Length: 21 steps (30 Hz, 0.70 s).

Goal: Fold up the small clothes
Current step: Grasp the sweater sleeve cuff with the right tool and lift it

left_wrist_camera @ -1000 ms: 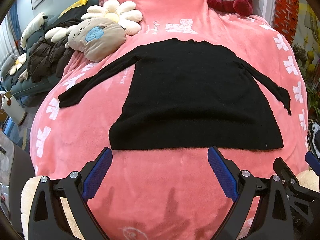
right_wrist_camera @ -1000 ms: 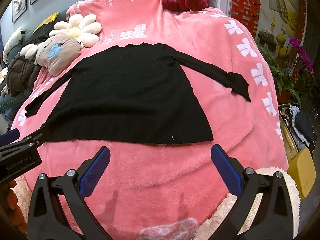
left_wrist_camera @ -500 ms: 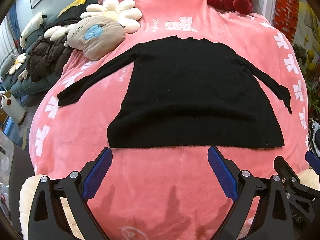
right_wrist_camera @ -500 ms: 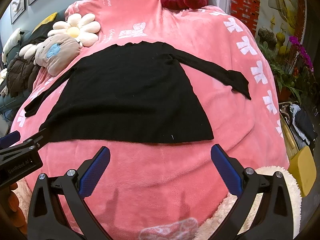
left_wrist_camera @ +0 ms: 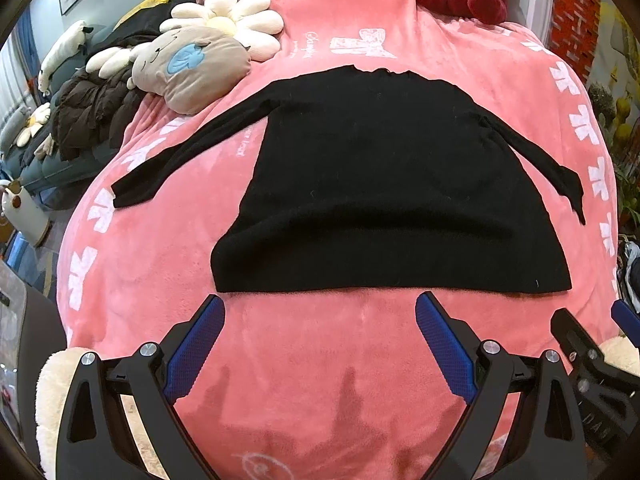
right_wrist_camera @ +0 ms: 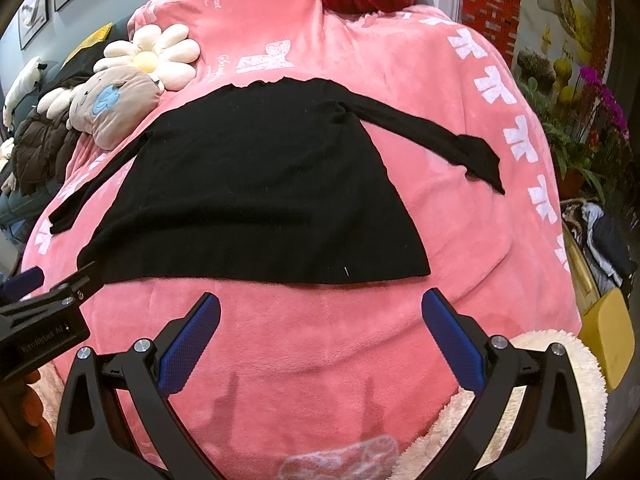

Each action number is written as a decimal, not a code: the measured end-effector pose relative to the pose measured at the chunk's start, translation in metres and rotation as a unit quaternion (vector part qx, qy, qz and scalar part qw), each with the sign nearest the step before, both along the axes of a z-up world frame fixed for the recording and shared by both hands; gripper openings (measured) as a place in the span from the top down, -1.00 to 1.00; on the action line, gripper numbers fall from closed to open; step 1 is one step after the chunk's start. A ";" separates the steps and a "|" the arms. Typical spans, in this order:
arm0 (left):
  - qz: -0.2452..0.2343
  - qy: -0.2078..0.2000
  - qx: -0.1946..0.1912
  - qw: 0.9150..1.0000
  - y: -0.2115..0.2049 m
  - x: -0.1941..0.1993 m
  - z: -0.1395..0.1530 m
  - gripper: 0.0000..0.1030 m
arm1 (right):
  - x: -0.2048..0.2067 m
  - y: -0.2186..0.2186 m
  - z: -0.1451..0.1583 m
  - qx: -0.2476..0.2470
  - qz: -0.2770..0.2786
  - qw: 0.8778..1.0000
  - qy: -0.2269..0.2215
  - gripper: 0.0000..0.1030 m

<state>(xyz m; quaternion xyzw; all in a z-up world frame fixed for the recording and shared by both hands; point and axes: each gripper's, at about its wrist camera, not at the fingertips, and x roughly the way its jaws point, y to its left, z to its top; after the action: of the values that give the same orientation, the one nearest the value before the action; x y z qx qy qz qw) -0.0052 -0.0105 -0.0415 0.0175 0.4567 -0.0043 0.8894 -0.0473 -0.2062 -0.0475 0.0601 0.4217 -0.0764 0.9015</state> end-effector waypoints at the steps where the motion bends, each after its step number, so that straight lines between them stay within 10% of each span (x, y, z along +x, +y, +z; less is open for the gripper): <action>1: 0.000 0.003 -0.008 1.000 0.002 0.001 0.000 -0.83 | 0.004 -0.007 0.002 0.006 -0.005 1.000 0.001 -0.91; 11: 0.016 0.030 -0.084 0.996 0.018 0.026 -0.002 -0.83 | 0.081 -0.153 0.000 0.064 -0.132 0.989 0.028 -0.91; 21: -0.044 0.031 -0.039 0.998 -0.018 0.053 -0.001 -0.83 | 0.134 -0.211 -0.027 0.089 -0.216 0.972 0.018 -0.91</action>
<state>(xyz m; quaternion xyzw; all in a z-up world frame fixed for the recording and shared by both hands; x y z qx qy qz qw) 0.0483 -0.0280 -0.0423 0.0030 0.4825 -0.0619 0.8737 0.0863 -0.4175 -0.0748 0.2281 0.4200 -0.2331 0.8469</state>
